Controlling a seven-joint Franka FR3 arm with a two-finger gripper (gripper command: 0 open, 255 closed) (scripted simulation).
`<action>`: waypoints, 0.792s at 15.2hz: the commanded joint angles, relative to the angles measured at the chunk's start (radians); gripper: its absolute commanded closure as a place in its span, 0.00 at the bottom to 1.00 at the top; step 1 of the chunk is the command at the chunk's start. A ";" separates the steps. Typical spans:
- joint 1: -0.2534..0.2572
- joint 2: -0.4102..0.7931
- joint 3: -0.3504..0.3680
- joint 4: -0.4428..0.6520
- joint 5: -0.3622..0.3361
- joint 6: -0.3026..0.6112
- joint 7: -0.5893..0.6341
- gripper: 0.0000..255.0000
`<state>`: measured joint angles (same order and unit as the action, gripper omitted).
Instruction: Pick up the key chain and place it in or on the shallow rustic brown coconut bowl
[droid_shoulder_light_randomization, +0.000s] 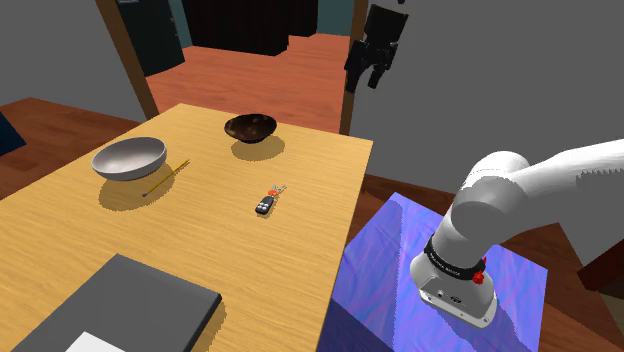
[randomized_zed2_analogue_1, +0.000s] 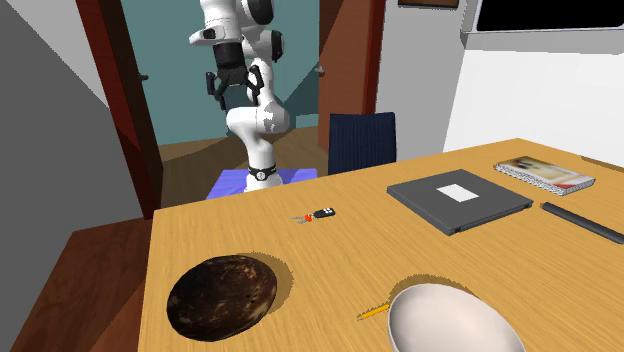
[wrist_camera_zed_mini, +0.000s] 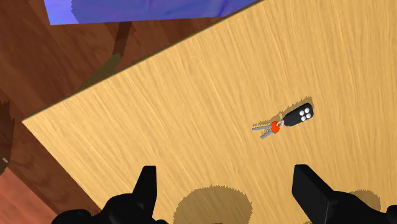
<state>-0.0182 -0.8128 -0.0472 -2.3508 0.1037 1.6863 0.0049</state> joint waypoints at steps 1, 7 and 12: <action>0.000 0.000 0.000 0.000 0.000 0.000 0.000 0.00; 0.025 0.072 0.126 -0.077 0.045 0.133 0.126 0.00; 0.043 0.174 0.230 -0.105 0.073 0.248 0.233 0.00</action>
<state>0.0214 -0.6656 0.1596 -2.4594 0.1715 1.9127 0.2118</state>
